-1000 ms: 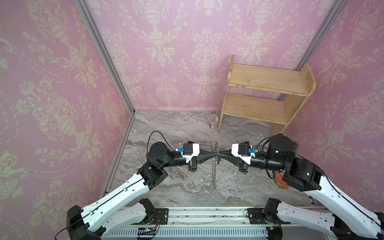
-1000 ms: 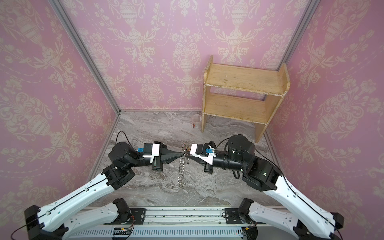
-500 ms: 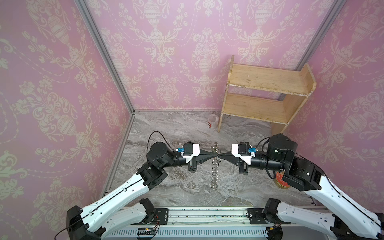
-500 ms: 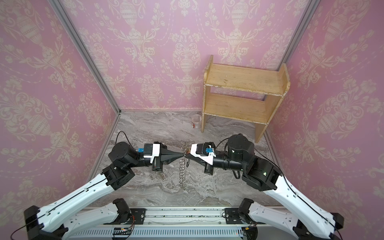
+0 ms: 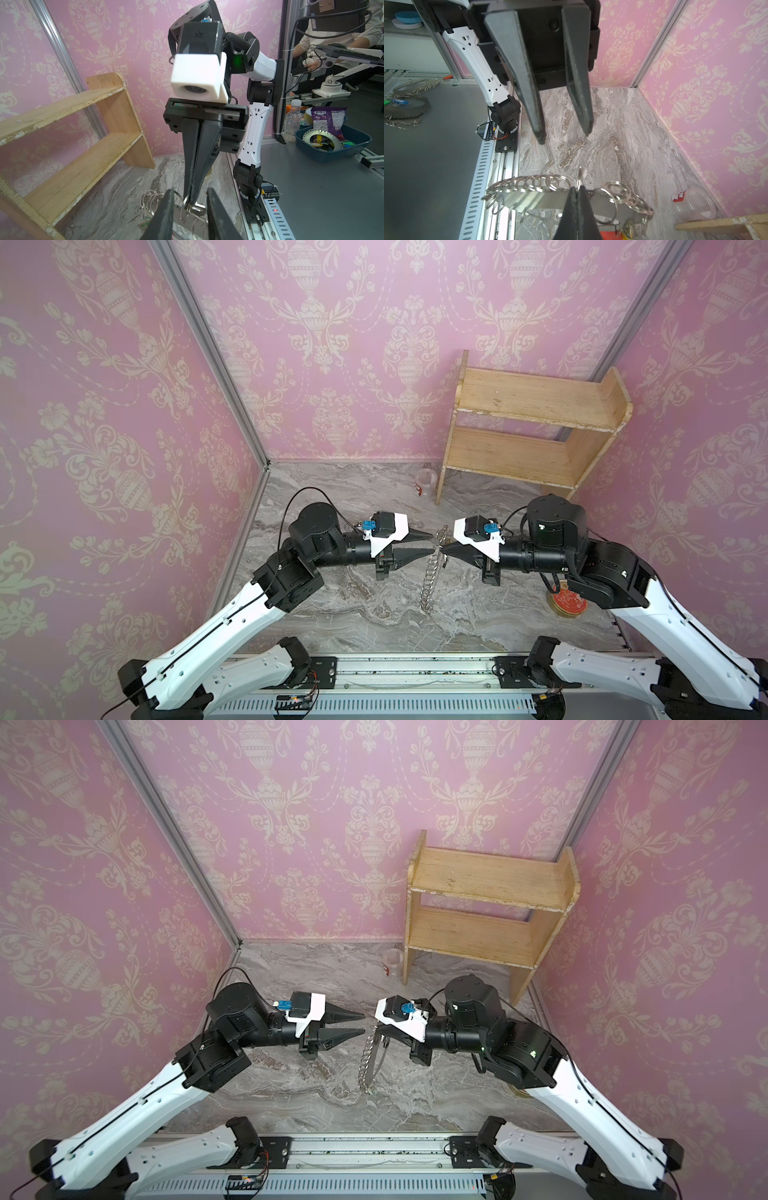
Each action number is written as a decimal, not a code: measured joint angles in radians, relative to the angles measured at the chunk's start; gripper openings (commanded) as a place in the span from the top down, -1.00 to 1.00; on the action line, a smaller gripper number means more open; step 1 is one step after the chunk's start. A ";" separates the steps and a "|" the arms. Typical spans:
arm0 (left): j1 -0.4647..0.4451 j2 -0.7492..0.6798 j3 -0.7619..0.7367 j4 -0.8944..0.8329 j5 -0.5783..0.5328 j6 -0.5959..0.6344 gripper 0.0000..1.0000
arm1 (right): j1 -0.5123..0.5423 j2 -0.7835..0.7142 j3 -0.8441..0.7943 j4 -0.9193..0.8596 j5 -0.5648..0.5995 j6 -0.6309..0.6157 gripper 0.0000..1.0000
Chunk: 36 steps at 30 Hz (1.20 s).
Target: Put the keys on the keyring
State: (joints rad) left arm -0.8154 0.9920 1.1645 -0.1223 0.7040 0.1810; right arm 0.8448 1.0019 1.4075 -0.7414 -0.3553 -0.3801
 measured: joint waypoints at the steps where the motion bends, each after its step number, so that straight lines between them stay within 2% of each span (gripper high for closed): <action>1: -0.005 0.016 0.027 -0.046 -0.005 0.017 0.31 | 0.000 0.006 0.008 -0.014 0.001 -0.004 1.00; 7: -0.086 0.097 0.107 -0.241 -0.080 0.121 0.30 | -0.001 0.028 0.038 -0.087 0.001 -0.021 1.00; 13: -0.099 0.112 0.116 -0.304 -0.117 0.159 0.37 | -0.003 0.043 0.042 -0.122 -0.008 -0.036 1.00; 20: -0.100 0.116 0.118 -0.329 -0.158 0.173 0.24 | -0.003 0.042 0.047 -0.126 -0.022 -0.040 1.00; 23: -0.101 0.116 0.118 -0.328 -0.165 0.172 0.33 | -0.003 0.042 0.047 -0.126 -0.025 -0.041 1.00; 27: -0.105 0.116 0.118 -0.322 -0.164 0.169 0.64 | -0.003 0.042 0.047 -0.126 -0.031 -0.043 1.00; 30: -0.105 0.116 0.118 -0.315 -0.159 0.169 0.79 | -0.006 0.041 0.047 -0.126 -0.031 -0.043 1.00; 36: -0.105 0.115 0.118 -0.312 -0.145 0.169 0.92 | -0.008 0.035 0.047 -0.137 -0.031 -0.043 1.00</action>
State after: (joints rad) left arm -0.9199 1.1072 1.2823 -0.4347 0.5594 0.3500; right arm 0.8371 1.0367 1.4540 -0.8783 -0.3866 -0.4236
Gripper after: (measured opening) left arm 0.053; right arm 0.041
